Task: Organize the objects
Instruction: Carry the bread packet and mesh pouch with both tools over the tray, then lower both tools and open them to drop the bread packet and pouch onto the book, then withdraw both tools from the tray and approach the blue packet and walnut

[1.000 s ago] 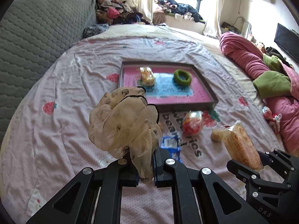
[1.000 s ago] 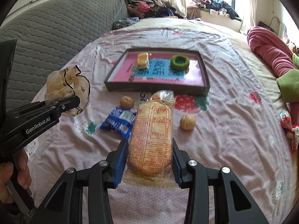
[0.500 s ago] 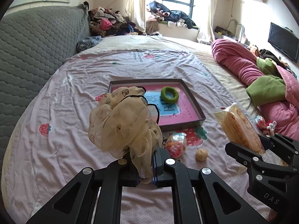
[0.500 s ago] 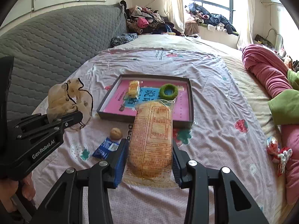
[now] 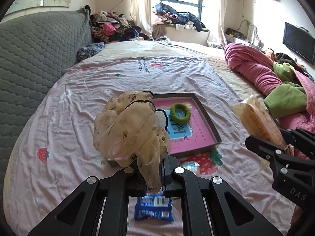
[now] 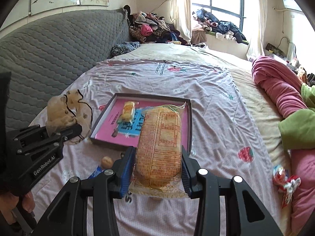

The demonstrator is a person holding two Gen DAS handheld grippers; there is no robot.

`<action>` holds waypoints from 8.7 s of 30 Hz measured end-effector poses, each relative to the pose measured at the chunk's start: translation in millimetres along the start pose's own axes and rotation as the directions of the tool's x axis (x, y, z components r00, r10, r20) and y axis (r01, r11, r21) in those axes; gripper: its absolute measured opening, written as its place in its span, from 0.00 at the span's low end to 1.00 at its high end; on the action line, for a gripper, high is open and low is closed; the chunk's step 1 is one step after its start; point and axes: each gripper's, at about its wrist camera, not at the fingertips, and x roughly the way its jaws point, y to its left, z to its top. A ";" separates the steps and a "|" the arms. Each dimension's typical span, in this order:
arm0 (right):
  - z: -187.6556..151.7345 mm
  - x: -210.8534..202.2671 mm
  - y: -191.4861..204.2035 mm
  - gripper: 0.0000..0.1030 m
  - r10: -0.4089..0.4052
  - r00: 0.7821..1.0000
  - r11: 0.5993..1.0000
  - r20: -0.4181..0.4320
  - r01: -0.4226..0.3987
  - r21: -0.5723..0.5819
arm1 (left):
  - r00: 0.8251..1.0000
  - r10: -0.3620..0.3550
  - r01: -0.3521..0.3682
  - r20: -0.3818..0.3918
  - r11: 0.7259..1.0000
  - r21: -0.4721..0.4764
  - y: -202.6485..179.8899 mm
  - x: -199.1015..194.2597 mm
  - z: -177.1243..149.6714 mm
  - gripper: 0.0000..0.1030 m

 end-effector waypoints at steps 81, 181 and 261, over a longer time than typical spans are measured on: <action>-9.3 220.7 -43.9 0.42 0.045 0.967 0.999 -0.250 -0.039 0.029 | 0.970 -0.039 0.046 -0.241 0.999 0.021 -13.1 212.2 2.1 0.26; -28.5 -71.9 6.9 0.86 -0.045 0.999 0.999 -0.004 0.045 -0.004 | 0.994 0.100 -0.100 -0.047 0.995 0.002 12.7 -73.4 -61.5 0.96; -112.7 66.5 -9.2 0.97 -0.065 0.968 0.996 -0.243 0.049 -0.072 | 0.969 0.079 -0.086 -0.233 0.996 -0.016 8.8 56.4 -133.1 0.96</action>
